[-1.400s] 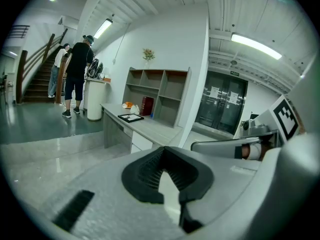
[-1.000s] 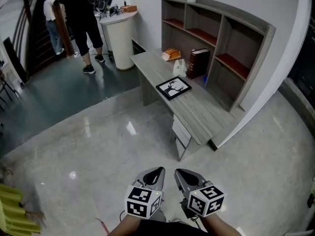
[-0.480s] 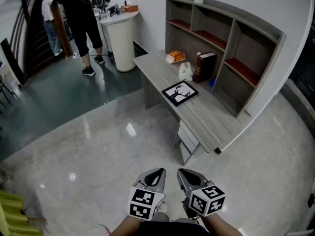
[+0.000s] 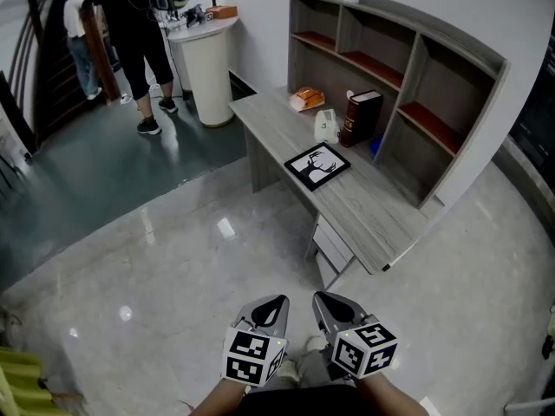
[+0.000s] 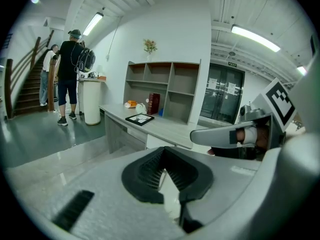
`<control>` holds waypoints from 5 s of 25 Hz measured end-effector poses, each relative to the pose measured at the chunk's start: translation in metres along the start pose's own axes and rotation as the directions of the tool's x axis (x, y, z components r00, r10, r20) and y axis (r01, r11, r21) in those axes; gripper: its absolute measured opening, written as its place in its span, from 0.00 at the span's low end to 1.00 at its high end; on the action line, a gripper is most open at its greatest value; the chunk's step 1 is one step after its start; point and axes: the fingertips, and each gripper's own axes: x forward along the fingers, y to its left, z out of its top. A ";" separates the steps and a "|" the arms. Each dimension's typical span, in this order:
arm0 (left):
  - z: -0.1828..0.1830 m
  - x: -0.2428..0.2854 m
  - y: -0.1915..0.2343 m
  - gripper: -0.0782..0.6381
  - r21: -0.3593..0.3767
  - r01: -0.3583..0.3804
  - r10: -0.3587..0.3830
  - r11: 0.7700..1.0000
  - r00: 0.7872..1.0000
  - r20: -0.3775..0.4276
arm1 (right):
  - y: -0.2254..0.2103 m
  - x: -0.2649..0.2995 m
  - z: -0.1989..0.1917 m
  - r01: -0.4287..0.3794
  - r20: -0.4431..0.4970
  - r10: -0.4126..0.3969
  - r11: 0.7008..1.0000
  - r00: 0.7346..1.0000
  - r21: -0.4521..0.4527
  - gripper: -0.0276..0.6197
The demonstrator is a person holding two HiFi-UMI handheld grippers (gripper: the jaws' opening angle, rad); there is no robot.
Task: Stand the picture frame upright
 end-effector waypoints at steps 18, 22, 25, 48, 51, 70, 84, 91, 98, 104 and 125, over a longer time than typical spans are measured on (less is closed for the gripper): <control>0.063 0.092 0.028 0.10 0.023 -0.023 0.023 0.999 1.000 0.013 | -0.075 0.062 0.065 -0.022 -0.012 0.022 1.000 1.000 -0.011 0.04; 0.079 0.111 0.033 0.10 0.025 -0.033 0.032 0.999 0.999 0.024 | -0.091 0.074 0.080 -0.027 -0.015 0.026 0.999 1.000 -0.022 0.04; 0.089 0.123 0.038 0.10 0.028 -0.045 0.045 0.999 0.999 0.025 | -0.102 0.083 0.088 -0.031 -0.018 0.030 0.999 0.999 -0.019 0.04; 0.124 0.195 0.049 0.10 0.056 -0.086 0.086 0.995 0.996 0.001 | -0.162 0.128 0.123 -0.085 -0.043 0.084 0.996 0.996 -0.018 0.04; 0.126 0.198 0.053 0.10 0.053 -0.086 0.086 0.995 0.996 -0.001 | -0.165 0.131 0.126 -0.078 -0.045 0.077 0.997 0.996 -0.018 0.04; 0.154 0.241 0.125 0.10 0.085 0.036 -0.032 0.996 0.998 -0.045 | -0.182 0.199 0.147 0.084 -0.044 -0.082 0.996 0.996 0.032 0.04; 0.161 0.266 0.195 0.10 0.110 0.144 -0.132 0.983 0.985 -0.109 | -0.182 0.267 0.152 0.202 -0.069 -0.198 0.977 0.978 0.064 0.04; 0.162 0.276 0.221 0.11 0.132 0.205 -0.184 0.970 0.971 -0.153 | -0.183 0.292 0.151 0.257 -0.066 -0.251 0.960 0.966 0.108 0.04; 0.161 0.284 0.238 0.10 0.150 0.258 -0.232 0.954 0.957 -0.172 | -0.184 0.304 0.150 0.323 -0.047 -0.320 0.936 0.946 0.142 0.04; 0.157 0.293 0.234 0.11 0.139 0.301 -0.271 0.943 0.941 -0.201 | -0.197 0.294 0.146 0.386 -0.064 -0.381 0.908 0.922 0.164 0.04; 0.199 0.376 0.199 0.11 0.211 0.294 -0.243 0.932 0.941 -0.236 | -0.279 0.289 0.193 0.340 -0.045 -0.337 0.926 0.940 0.165 0.04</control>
